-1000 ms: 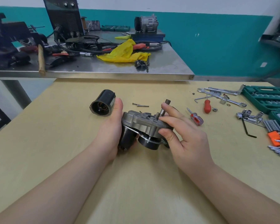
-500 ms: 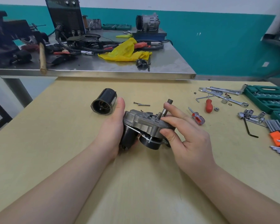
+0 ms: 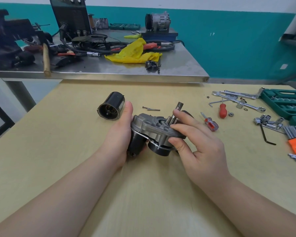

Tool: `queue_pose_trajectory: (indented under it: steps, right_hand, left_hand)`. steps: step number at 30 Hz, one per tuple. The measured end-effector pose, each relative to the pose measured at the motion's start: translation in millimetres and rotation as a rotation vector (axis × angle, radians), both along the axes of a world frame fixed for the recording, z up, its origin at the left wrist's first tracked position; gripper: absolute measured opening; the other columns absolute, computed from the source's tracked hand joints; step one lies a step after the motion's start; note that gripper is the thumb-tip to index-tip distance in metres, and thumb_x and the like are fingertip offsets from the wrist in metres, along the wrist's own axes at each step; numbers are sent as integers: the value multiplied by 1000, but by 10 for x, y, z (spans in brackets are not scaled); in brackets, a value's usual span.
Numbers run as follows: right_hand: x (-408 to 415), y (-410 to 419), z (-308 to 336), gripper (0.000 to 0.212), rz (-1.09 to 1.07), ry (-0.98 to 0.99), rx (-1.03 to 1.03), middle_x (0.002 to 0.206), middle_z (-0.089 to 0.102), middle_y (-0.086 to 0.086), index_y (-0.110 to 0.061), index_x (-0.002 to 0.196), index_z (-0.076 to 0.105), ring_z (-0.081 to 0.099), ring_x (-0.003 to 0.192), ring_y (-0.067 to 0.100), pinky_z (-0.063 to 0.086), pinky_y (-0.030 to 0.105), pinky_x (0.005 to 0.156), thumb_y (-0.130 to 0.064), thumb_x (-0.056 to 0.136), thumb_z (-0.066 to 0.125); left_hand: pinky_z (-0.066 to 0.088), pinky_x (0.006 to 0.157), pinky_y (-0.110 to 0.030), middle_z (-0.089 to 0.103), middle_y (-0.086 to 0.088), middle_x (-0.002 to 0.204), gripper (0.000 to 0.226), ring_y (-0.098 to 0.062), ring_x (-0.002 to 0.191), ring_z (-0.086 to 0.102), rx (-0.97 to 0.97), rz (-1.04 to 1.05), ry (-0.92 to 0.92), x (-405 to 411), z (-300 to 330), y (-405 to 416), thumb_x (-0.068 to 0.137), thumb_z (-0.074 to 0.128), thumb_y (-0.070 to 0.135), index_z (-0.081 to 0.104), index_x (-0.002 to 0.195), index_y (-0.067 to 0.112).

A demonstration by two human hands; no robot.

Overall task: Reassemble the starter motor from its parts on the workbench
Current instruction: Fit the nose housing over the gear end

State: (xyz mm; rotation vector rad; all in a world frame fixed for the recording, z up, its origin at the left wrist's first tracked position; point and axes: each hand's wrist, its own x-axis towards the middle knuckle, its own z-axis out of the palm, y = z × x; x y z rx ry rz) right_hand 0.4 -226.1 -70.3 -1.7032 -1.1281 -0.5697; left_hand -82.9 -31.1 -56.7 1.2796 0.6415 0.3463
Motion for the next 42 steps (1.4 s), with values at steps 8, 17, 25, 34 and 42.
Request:
queue_pose_trajectory:
  steps: [8,17,25,34,42]
  right_hand:
    - [34,-33,11,23,56,27,-35,149,61,5,-5,117,78,65,130,17,51,33,110,-16,97,75]
    - [-7,-2,96,49,198,852,230,142,63,-20,-41,142,59,59,136,8,53,36,110,-53,96,67]
    - [51,20,146,41,596,1344,177,134,73,16,-15,125,78,69,127,34,58,51,105,-41,104,55]
    - [-4,-17,213,39,623,1361,175,127,76,17,-11,119,80,74,117,32,63,42,90,-34,105,53]
    - [-29,-41,234,37,663,1419,40,119,78,17,-11,118,80,76,104,30,63,46,85,-34,97,59]
  left_hand:
    - [65,87,-48,82,-13,110,89,-33,103,80,-47,-7,-50,-8,-20,2,75,56,99,86,107,22]
    - [40,117,-69,77,-20,125,85,-48,124,68,-108,13,-167,-86,-47,-31,86,58,87,81,122,14]
    - [59,91,-60,80,-24,101,86,-45,96,78,87,42,-273,-86,-78,-83,75,59,94,84,99,15]
    - [55,76,-47,73,-10,75,70,-34,77,71,138,87,-342,-148,-80,-124,72,68,90,76,76,20]
    - [39,63,-39,57,-4,60,45,-27,60,50,286,29,-416,-190,-78,-140,93,55,52,69,65,19]
